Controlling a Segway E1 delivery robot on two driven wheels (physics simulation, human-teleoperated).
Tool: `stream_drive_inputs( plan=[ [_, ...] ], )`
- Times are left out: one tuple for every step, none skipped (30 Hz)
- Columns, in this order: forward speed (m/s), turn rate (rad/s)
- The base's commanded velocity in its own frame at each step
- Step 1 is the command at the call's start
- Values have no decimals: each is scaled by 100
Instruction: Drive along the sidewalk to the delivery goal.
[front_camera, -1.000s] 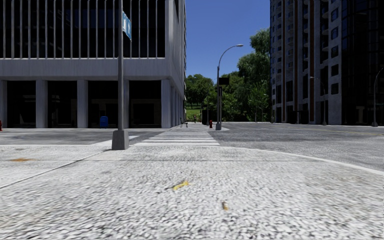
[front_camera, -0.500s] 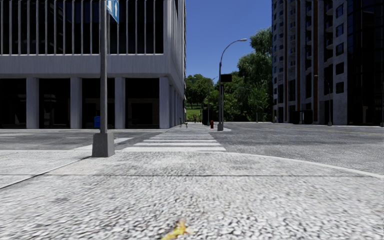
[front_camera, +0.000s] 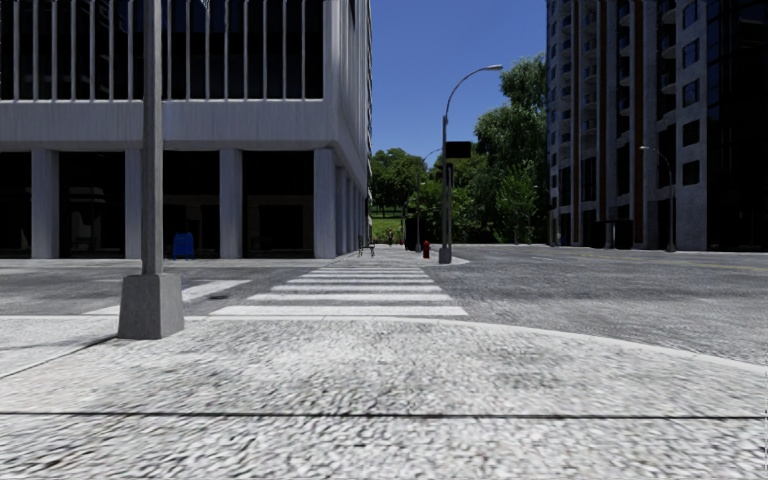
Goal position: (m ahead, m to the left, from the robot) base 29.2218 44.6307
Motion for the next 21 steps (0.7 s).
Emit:
stream_drive_inputs(
  plan=[
    [200, 0],
    [200, 0],
    [200, 0],
    [200, 0],
    [200, 0],
    [200, 0],
    [200, 0],
    [200, 0],
    [200, 0],
    [200, 0],
    [200, 0],
    [200, 0],
    [200, 0],
    [200, 0],
    [200, 0],
    [200, 0],
    [200, 0],
    [200, 0],
    [200, 0],
    [200, 0],
    [200, 0]
  ],
)
